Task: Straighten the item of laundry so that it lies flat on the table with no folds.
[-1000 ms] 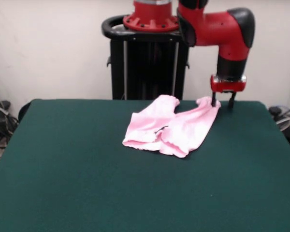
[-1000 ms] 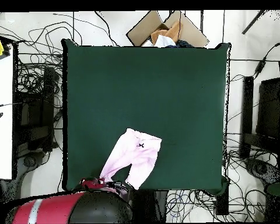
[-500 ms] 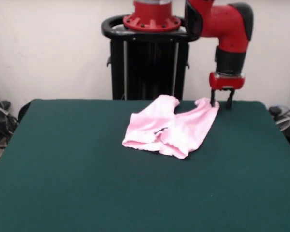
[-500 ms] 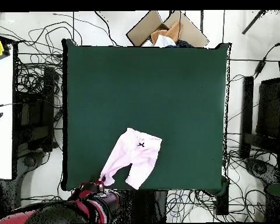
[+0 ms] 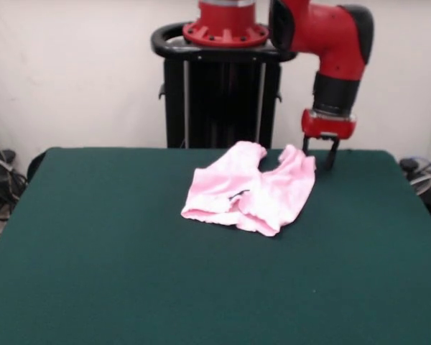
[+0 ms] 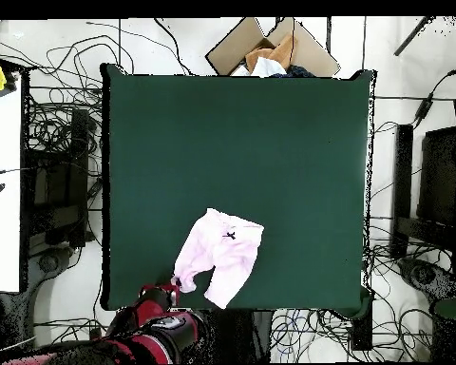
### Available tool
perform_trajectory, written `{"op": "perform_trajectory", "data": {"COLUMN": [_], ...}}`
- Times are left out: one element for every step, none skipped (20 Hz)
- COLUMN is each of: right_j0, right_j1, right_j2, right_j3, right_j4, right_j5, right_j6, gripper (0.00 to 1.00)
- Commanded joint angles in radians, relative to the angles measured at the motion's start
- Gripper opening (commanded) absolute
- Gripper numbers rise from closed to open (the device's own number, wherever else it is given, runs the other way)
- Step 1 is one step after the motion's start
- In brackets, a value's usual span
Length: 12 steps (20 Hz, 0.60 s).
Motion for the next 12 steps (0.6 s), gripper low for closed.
{"op": "perform_trajectory", "data": {"right_j0": [-0.109, -0.149, -0.196, -0.248, -0.269, -0.293, -0.286, -0.289, -0.269, -0.276, -0.28, -0.279], "right_j1": [-0.088, -0.099, -0.106, -0.11, -0.113, -0.124, -0.141, -0.155, -0.169, -0.172, -0.173, -0.175], "right_j2": [0.001, 0.042, 0.096, 0.162, 0.201, 0.242, 0.248, 0.262, 0.246, 0.258, 0.264, 0.268], "right_j3": [-0.17, -0.165, -0.161, -0.157, -0.152, -0.14, -0.127, -0.114, -0.105, -0.095, -0.09, -0.086], "right_j4": [0.081, 0.049, 0.015, -0.015, -0.014, -0.003, 0.029, 0.061, 0.091, 0.103, 0.112, 0.118], "right_j5": [0.113, 0.136, 0.164, 0.209, 0.256, 0.318, 0.375, 0.44, 0.469, 0.492, 0.509, 0.527], "right_j6": [0.153, 0.156, 0.159, 0.161, 0.159, 0.16, 0.165, 0.173, 0.18, 0.192, 0.2, 0.202], "gripper": [1.0, 1.0, 1.0, 1.0, 1.0, 1.0, 1.0, 1.0, 1.0, 1.0, 1.0, 1.0]}}
